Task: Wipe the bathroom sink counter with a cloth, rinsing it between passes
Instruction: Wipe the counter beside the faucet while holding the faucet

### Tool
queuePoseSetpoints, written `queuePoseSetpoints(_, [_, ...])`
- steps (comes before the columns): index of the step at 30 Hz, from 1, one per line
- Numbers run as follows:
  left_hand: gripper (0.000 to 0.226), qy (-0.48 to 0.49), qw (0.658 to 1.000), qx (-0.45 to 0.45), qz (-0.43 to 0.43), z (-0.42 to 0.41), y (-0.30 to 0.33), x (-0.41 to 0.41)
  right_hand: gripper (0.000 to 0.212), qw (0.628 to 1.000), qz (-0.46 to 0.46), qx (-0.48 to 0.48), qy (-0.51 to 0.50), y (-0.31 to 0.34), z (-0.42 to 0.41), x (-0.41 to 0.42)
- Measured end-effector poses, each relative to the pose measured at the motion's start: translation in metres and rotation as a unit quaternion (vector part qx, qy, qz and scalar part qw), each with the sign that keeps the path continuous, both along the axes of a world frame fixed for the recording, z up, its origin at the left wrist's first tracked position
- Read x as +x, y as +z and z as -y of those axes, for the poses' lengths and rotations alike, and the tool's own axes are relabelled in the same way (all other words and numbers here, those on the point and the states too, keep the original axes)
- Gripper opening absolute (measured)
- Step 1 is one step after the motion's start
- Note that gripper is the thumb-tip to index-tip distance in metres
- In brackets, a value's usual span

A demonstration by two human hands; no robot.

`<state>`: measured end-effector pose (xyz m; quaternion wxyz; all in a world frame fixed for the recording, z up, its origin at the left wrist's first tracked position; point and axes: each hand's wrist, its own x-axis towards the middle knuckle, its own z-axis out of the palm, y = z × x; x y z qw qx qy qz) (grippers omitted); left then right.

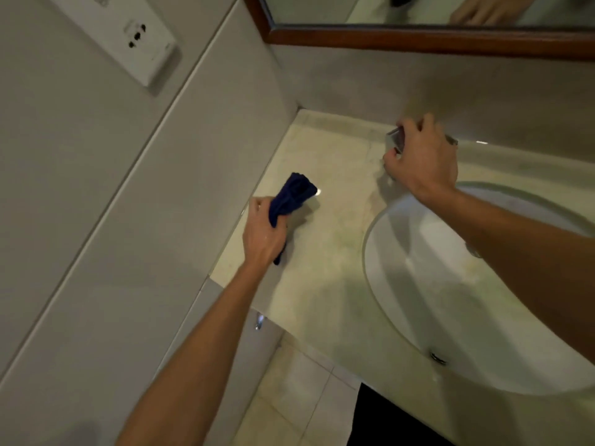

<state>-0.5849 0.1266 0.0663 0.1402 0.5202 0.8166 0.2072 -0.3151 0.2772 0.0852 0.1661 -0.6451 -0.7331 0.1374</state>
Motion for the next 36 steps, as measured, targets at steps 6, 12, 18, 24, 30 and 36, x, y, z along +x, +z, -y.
queuePoseSetpoints(6, [0.029,-0.104,0.991,0.053,-0.072,-0.152,-0.008,-0.017,0.044,1.000,-0.007,0.008,-0.010,-0.003,-0.003,-0.002])
queuePoseSetpoints(12, [0.045,-0.278,0.947,0.019,-0.158,-0.256,-0.050,0.034,0.045,0.999,-0.012,0.033,-0.025,-0.013,-0.006,-0.002])
queuePoseSetpoints(18, [0.050,-0.355,0.921,-0.039,-0.153,-0.273,-0.070,0.052,0.046,0.996,-0.003,0.073,-0.046,-0.022,-0.006,-0.004])
queuePoseSetpoints(24, [0.039,-0.347,0.924,-0.009,-0.160,-0.222,-0.077,0.050,0.047,0.998,-0.013,0.049,-0.046,-0.019,-0.006,-0.005])
queuePoseSetpoints(30, [0.036,-0.251,0.957,-0.032,-0.144,-0.127,-0.077,0.099,0.050,0.999,-0.011,0.007,-0.041,-0.009,-0.004,-0.006])
queuePoseSetpoints(36, [0.046,-0.241,0.965,-0.065,-0.077,-0.062,-0.077,0.173,0.046,0.999,0.005,-0.001,-0.035,-0.005,-0.001,-0.005])
